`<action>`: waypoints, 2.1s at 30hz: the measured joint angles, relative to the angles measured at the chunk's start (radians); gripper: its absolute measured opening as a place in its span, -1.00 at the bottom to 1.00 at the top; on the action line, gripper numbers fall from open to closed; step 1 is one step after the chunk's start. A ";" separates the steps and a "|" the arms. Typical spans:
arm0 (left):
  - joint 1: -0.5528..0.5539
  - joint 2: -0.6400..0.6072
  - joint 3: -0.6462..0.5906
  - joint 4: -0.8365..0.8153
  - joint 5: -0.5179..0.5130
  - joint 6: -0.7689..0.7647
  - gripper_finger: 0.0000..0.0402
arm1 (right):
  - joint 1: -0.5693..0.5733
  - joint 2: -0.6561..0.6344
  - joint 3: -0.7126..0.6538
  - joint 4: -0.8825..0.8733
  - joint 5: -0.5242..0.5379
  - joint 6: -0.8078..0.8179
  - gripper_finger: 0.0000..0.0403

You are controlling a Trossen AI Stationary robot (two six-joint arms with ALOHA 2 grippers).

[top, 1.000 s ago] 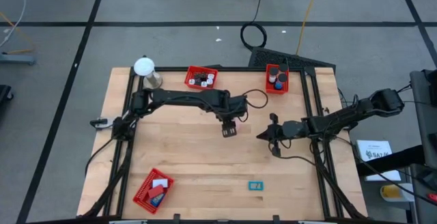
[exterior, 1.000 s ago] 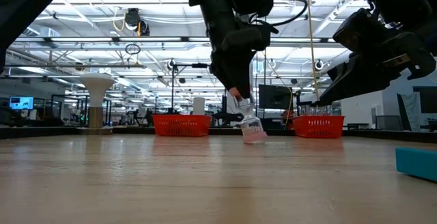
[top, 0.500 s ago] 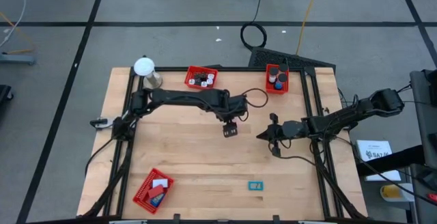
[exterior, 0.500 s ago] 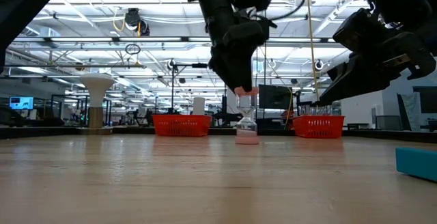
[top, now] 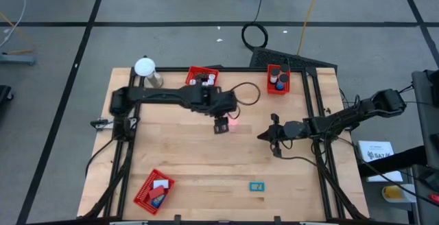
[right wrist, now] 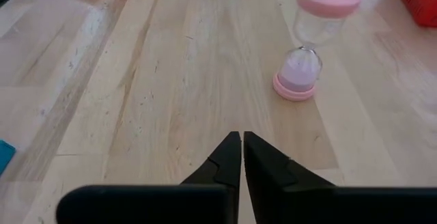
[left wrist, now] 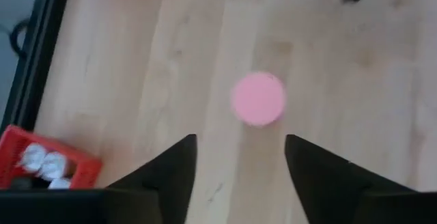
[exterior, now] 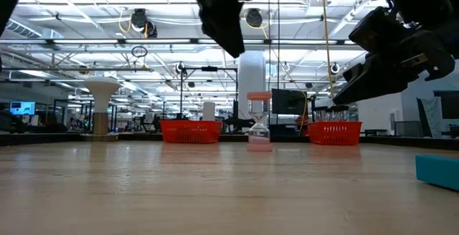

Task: Pick & Place Office items
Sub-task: Put the pink hourglass into the top right red basket

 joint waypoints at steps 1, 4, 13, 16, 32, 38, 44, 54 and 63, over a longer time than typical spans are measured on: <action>-0.009 -0.036 -0.055 0.050 0.000 0.000 0.06 | 0.000 0.000 0.000 0.004 0.001 0.001 -0.90; -0.041 -0.156 -0.265 0.226 0.001 -0.008 -0.14 | 0.000 0.000 0.000 0.022 0.027 0.015 -0.85; -0.125 -0.498 -0.995 1.144 -0.019 -0.050 -0.54 | 0.000 0.005 0.000 0.178 0.172 0.036 -0.57; -0.129 -0.534 -1.178 1.438 -0.025 -0.061 -0.59 | -0.002 0.016 0.004 0.221 0.246 0.061 -0.40; -0.096 -0.537 -1.507 1.955 -0.070 -0.104 -0.62 | -0.147 0.171 0.549 -0.433 0.179 0.186 0.46; -0.097 -0.537 -1.507 1.955 -0.062 -0.107 -0.62 | -0.172 0.339 0.689 -0.560 0.095 0.101 0.62; -0.097 -0.537 -1.507 1.954 -0.062 -0.106 -0.62 | -0.180 0.451 0.757 -0.576 0.040 -0.003 0.75; -0.097 -0.537 -1.507 1.953 -0.062 -0.104 -0.62 | -0.222 0.498 0.756 -0.552 -0.010 -0.043 0.68; -0.097 -0.537 -1.507 1.952 -0.061 -0.103 -0.62 | -0.231 0.574 0.751 -0.490 -0.061 -0.052 0.45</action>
